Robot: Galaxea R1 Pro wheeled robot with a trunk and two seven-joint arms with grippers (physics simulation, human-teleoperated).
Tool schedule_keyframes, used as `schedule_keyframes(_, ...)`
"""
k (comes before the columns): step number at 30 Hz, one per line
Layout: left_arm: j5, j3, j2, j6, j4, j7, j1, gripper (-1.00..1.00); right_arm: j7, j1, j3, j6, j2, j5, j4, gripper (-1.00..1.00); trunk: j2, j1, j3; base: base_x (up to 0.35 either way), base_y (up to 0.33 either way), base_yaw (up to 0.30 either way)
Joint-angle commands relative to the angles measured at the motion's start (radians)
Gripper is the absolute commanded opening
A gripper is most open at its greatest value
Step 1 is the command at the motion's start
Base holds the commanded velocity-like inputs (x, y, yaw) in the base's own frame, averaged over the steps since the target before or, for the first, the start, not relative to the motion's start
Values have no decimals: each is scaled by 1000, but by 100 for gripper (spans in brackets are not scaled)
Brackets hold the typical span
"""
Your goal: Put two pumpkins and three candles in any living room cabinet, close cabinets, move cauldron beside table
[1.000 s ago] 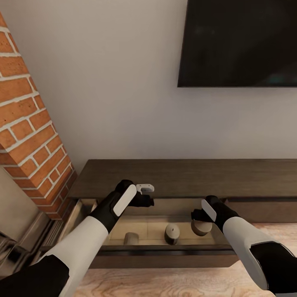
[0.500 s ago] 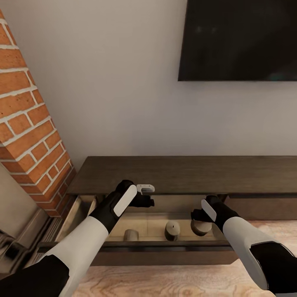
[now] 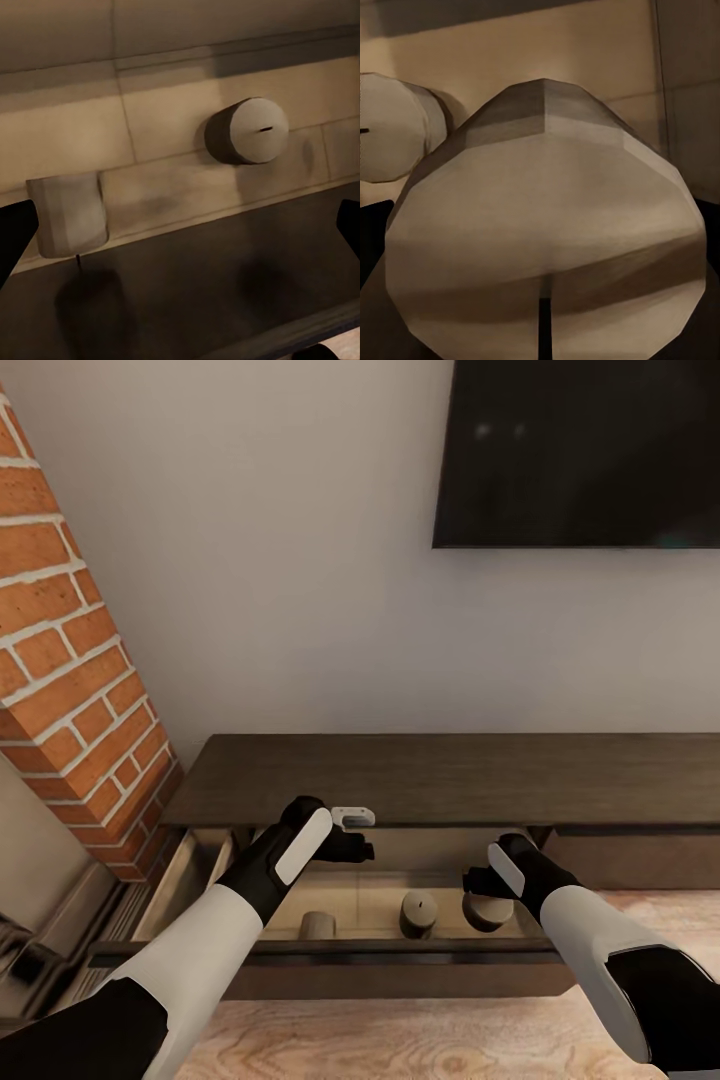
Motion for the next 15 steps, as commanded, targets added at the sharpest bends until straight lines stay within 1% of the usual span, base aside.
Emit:
schedule_keyframes(1,11,-1,0,2,-1,10,-1,100,-7,0,7,4,-1,-11,-2,-100,0,0,-1,64,0,0)
schedule_keyframes(6,12,-1,0,2,-1,10,-1,100,-7,0,6,4,-1,-11,-2,-100,0,0,-1,213,0,0)
schedule_keyframes(9,12,-1,0,2,-1,10,-1,100,-7,0,6,4,-1,-11,-2,-100,0,0,-1,66,0,0)
schedule_keyframes(15,12,-1,0,2,-1,10,-1,100,-7,0,6,4,-1,-10,-2,-100,0,0,-1,9,0,0)
